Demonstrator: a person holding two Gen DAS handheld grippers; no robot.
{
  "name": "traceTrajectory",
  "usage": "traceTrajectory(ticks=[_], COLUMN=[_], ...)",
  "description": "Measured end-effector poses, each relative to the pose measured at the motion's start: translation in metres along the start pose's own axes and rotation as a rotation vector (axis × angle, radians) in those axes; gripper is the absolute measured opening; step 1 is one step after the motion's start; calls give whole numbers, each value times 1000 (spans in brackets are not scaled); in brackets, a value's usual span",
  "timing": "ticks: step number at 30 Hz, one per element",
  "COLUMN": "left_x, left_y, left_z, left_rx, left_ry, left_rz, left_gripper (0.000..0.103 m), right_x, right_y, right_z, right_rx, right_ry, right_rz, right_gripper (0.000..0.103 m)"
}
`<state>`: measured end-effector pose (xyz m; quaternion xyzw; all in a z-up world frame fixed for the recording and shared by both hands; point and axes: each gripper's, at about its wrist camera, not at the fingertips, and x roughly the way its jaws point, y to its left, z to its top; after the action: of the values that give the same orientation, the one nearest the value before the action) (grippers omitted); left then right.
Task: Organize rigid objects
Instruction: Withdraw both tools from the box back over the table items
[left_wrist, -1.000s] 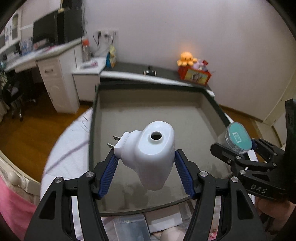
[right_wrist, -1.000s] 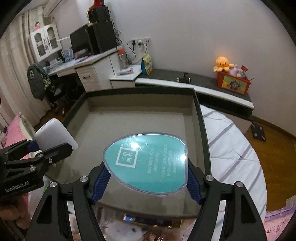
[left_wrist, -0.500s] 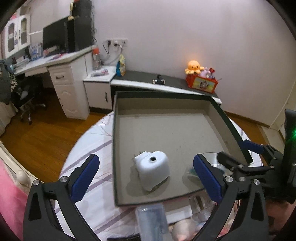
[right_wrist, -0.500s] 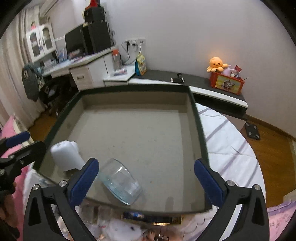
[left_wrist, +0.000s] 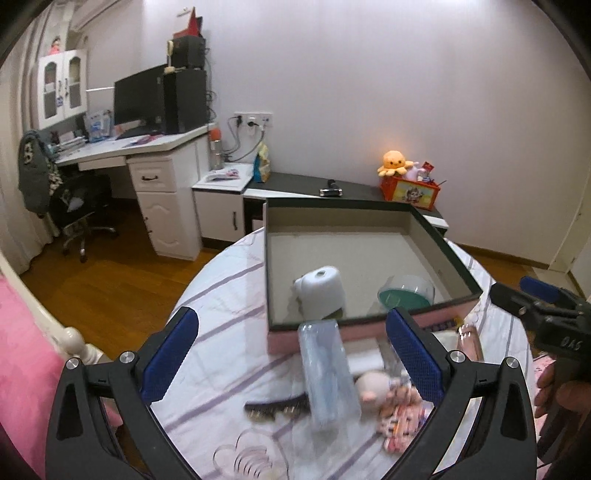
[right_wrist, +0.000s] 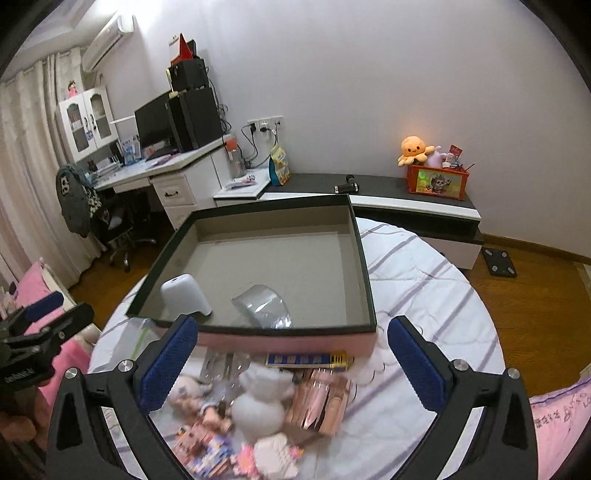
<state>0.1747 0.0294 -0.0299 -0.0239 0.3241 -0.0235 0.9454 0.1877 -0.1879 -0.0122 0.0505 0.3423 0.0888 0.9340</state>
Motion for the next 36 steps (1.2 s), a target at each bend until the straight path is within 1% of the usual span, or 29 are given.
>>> traceTrajectory(ticks=[4,9,13,17,19,24,29,36], left_x=[-17,-33,-43,-45,-46,-46,-42,-31], left_y=[0,-4,-4,-5,-6,-7,-4,-7], left_z=[-20,-48,-68,-76,-78,-80,-83,-82], left_rx=[-29,-38,-28,7,28,59,26,-18], left_ry=[0,21,34,39,36,40,46,52], left_rz=[53,79,64,16,-19,-76,-87,-40], left_gripper=[103,103,103,103,103,103,103,103], right_x=[-10,-18,-23,-39,-47,-57,-58,-41], right_y=[1,4,2,8,12,22,25,21], right_z=[-14,-33,-50,-67,-76,-91,-95,-96], right_rx=[-21,-41,-28,-7,4,15,-2,-50], right_ry=[3,22,42,33,29,55,74,114], right_rz=[19,17,2,-37,-72,-128,-138,-92], right_gripper=[103,103,103,103,103,103,103,103])
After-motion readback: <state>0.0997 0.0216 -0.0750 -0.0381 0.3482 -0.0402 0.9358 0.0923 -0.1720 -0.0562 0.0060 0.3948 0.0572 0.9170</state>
